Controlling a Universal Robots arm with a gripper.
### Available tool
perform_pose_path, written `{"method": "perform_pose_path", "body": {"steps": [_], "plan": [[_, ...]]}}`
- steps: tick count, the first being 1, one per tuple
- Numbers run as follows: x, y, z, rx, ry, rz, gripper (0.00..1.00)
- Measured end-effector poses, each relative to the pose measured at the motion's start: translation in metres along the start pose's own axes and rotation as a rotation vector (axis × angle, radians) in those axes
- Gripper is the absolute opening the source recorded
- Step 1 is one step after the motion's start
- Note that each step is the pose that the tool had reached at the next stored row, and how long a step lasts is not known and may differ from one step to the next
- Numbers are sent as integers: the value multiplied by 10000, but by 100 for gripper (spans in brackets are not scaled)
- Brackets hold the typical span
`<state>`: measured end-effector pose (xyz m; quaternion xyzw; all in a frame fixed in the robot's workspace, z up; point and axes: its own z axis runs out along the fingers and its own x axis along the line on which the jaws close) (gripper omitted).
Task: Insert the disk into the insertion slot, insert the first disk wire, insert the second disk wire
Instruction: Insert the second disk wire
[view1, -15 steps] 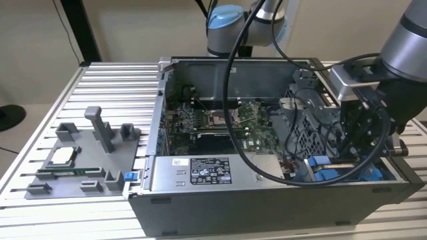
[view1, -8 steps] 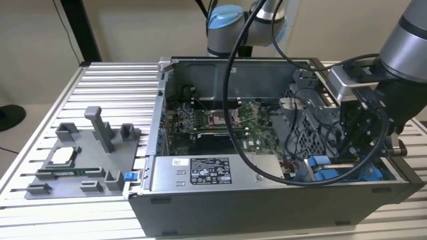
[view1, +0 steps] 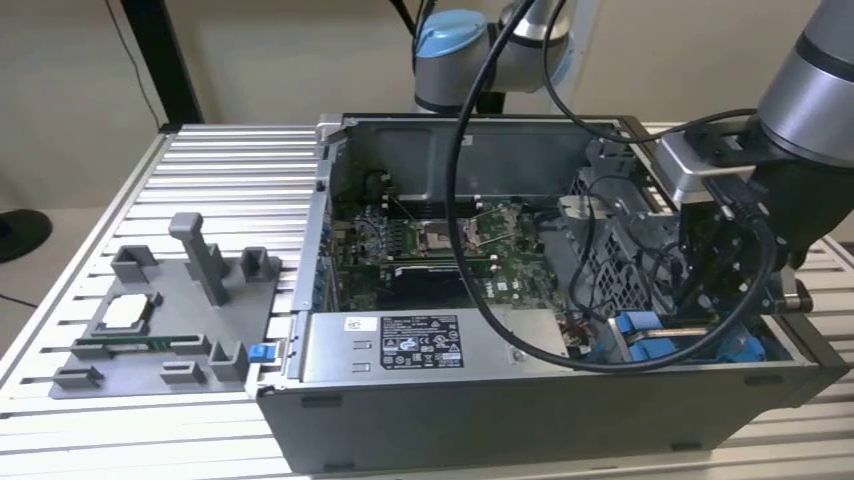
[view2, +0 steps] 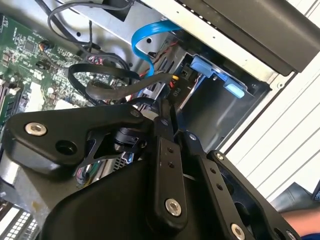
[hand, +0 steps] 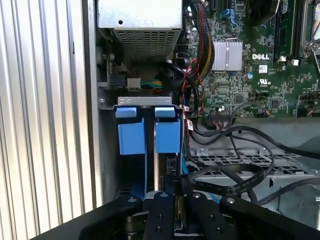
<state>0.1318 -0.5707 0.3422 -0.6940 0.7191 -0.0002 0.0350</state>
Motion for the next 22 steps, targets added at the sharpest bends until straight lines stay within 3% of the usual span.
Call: {"method": "perform_pose_path", "body": {"steps": [14, 22], "plan": [[-1, 0, 10, -1, -15, 6, 0], [3, 7, 118, 0, 0, 12, 0]]}}
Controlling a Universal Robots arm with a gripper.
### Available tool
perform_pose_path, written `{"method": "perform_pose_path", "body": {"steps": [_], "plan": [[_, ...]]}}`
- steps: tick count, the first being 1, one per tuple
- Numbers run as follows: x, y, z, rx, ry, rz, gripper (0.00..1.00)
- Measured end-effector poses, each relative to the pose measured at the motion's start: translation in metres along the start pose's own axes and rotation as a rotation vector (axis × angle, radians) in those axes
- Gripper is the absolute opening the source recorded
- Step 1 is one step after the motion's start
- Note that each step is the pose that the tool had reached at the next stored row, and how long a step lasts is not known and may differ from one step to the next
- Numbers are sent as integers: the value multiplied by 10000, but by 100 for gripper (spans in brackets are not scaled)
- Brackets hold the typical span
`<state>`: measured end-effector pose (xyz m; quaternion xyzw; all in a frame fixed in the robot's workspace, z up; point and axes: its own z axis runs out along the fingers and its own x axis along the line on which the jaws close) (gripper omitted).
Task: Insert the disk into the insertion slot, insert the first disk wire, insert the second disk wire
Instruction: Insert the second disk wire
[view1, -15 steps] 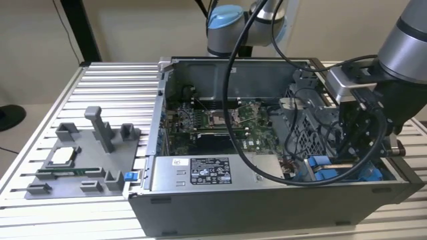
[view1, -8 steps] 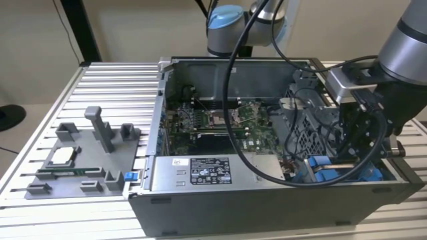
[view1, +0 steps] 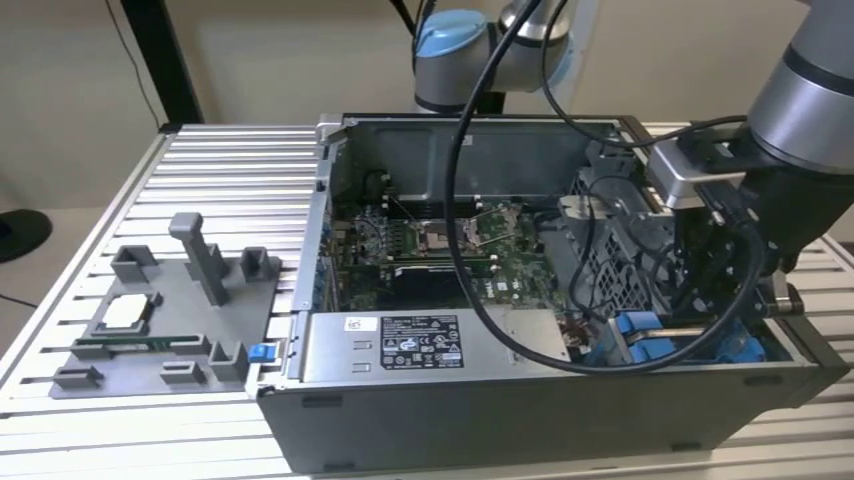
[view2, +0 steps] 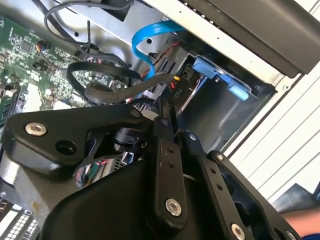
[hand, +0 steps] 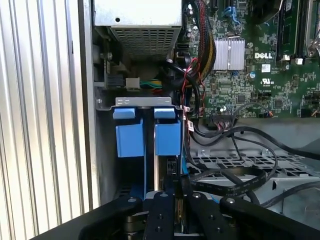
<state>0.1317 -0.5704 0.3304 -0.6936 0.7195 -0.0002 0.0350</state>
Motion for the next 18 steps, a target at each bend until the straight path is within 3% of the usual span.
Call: {"method": "perform_pose_path", "body": {"steps": [4, 5, 8, 16, 18], "plan": [[-1, -1, 3, -1, -3, -1, 0], [-1, -1, 11, 0, -24, -2, 100], [-1, -4, -44, -2, -64, 2, 100], [-18, -20, -397, -2, -59, 4, 100], [-19, -21, -420, -2, -61, 4, 100]]}}
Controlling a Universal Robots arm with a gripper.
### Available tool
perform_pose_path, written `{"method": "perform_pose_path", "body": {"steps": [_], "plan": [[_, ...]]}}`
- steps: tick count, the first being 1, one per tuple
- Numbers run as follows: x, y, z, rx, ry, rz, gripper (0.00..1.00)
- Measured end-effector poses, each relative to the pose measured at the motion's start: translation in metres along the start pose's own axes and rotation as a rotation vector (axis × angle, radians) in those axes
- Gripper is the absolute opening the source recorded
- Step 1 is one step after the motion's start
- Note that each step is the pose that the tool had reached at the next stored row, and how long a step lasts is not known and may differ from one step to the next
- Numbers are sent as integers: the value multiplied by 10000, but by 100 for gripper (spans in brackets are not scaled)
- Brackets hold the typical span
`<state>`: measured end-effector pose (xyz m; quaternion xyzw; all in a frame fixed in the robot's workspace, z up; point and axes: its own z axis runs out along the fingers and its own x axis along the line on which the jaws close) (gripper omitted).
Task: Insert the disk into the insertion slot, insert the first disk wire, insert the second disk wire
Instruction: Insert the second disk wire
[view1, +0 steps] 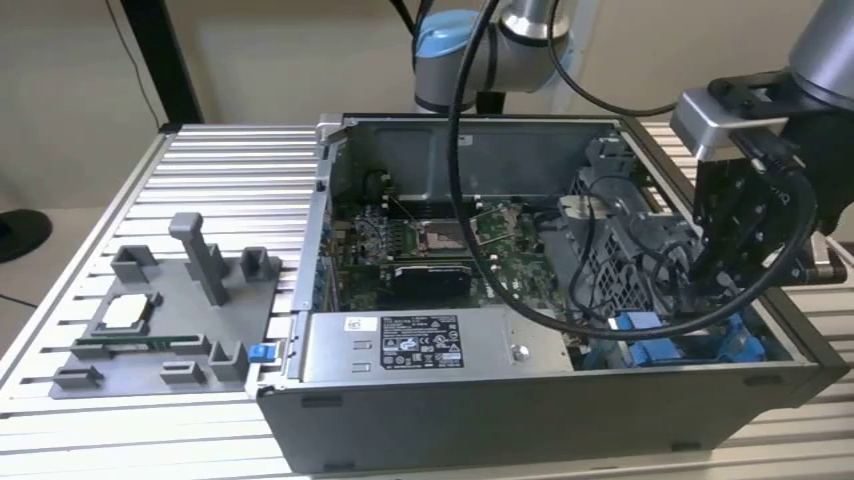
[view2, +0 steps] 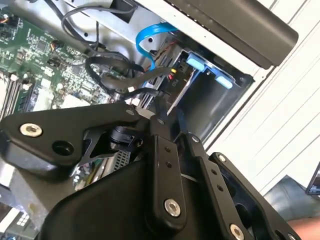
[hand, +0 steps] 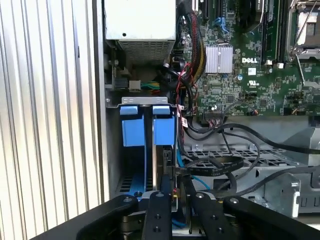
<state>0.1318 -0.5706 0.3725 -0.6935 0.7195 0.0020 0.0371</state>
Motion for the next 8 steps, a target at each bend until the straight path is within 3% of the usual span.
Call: {"method": "perform_pose_path", "body": {"steps": [8], "plan": [[0, 0, -3, 0, -1, 0, 100]]}}
